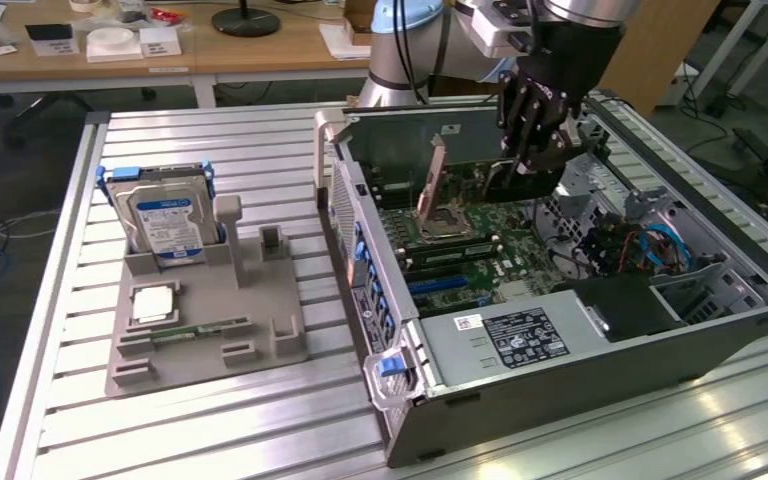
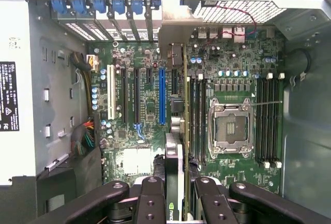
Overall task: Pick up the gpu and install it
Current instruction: 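Insert the gpu into the slot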
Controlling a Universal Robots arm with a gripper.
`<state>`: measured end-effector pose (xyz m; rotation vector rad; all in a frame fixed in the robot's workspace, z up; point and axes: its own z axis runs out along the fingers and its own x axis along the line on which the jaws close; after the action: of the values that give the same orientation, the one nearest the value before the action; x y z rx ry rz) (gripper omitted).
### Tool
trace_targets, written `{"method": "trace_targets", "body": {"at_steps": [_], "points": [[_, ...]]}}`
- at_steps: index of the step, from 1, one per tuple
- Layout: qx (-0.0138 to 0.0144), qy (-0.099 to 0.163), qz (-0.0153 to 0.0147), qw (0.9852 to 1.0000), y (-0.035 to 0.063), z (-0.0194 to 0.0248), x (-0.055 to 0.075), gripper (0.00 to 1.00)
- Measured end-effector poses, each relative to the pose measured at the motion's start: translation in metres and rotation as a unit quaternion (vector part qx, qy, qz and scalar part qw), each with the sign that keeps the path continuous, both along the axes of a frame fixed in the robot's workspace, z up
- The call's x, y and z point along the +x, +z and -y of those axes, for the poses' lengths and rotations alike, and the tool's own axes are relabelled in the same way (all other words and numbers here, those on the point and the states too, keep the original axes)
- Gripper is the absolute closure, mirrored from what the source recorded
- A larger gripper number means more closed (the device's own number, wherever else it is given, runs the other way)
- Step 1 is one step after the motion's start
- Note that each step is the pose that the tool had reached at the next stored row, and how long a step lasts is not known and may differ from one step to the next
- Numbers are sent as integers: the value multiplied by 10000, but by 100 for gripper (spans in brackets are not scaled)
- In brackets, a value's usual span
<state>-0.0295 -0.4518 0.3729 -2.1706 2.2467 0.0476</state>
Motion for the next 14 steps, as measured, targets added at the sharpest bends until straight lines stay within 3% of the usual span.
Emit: {"method": "trace_targets", "body": {"at_steps": [6,14], "points": [[2,0,0,10000,-5,0,0,73],[2,0,0,10000,-96,0,-11,73]]}}
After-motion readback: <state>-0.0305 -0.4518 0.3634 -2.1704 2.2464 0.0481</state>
